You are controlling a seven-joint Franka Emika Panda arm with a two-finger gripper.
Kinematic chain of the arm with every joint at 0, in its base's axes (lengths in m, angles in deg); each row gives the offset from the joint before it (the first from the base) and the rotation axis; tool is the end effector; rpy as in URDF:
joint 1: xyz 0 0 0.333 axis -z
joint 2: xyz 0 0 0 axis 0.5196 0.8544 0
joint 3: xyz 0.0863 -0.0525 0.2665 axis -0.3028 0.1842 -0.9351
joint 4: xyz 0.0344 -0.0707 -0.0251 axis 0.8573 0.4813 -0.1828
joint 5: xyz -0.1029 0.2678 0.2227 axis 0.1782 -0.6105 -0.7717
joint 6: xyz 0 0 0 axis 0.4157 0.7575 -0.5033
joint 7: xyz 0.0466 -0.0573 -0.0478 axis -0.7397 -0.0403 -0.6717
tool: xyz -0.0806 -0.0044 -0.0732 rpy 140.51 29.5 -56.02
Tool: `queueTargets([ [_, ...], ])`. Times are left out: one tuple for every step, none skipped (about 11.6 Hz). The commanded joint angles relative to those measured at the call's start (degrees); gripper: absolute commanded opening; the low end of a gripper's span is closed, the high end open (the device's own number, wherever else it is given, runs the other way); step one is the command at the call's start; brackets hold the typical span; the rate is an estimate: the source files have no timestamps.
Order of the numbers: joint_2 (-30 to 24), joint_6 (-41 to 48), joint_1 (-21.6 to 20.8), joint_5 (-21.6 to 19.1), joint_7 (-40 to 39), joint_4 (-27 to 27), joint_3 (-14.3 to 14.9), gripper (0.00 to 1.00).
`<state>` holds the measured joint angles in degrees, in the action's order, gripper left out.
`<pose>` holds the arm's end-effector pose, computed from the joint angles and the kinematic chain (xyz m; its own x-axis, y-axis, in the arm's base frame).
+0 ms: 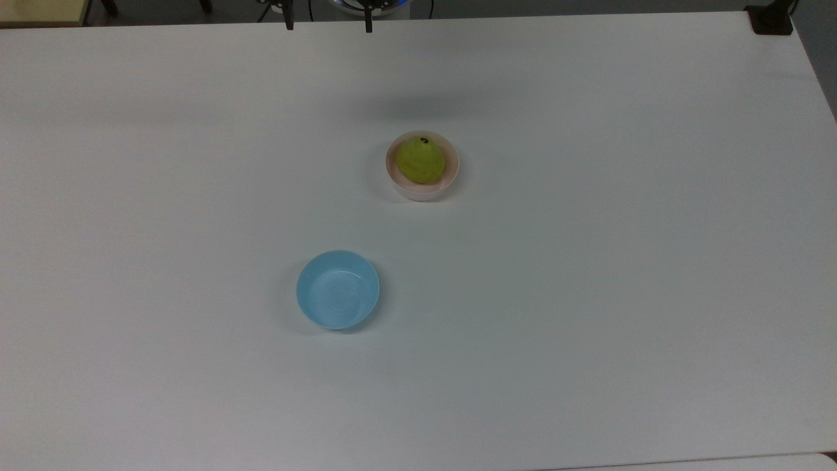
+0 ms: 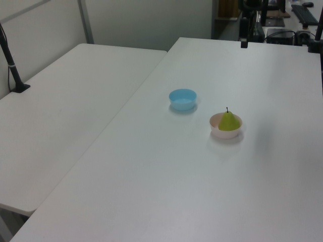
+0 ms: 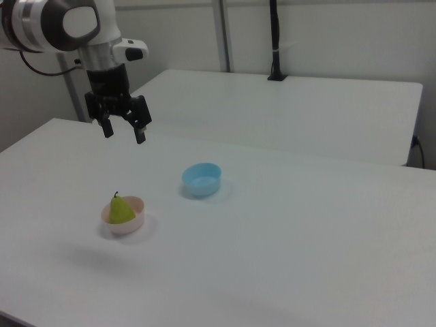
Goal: Pick up a pear from the bowl
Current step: 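Move the open gripper over the green pear in the pink bowl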
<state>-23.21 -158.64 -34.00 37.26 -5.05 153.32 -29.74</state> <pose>0.5141 0.0092 0.5637 0.9994 0.0169 -0.0290 0.0177 -0.9995 0.0279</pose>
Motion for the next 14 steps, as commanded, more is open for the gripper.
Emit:
queueTargets([
  [-0.01,0.46,-0.74,-0.16,-0.75,0.25,0.35,1.0],
  [-0.01,0.37,-0.82,0.02,-0.76,0.25,0.35,1.0],
  [0.08,0.28,-0.82,0.37,-0.76,0.25,0.27,1.0],
  [-0.01,0.28,-0.82,0.37,-0.76,0.25,0.27,1.0],
  [-0.01,0.28,-0.82,0.37,-0.76,0.25,0.35,1.0],
  [-0.01,0.19,-0.82,0.46,-0.67,0.25,0.35,1.0],
  [-0.01,0.19,-0.82,0.37,-0.58,0.34,0.27,1.0],
  [-0.01,0.19,-0.91,0.46,-0.76,0.6,0.09,1.0],
  [-0.01,-0.42,-1.43,0.37,-0.93,1.73,-0.35,1.0],
  [-0.01,-2.16,-2.92,0.37,-0.93,2.96,-0.44,1.0],
  [-0.1,-2.44,-3.89,0.37,-0.93,3.93,-0.61,1.0],
  [-0.01,-2.62,-5.55,0.37,-0.93,4.73,-0.61,1.0],
  [0.16,-2.79,-6.79,0.37,-1.11,5.52,-0.61,1.0],
  [0.25,-4.71,-8.19,0.37,-1.54,6.83,-0.61,1.0],
])
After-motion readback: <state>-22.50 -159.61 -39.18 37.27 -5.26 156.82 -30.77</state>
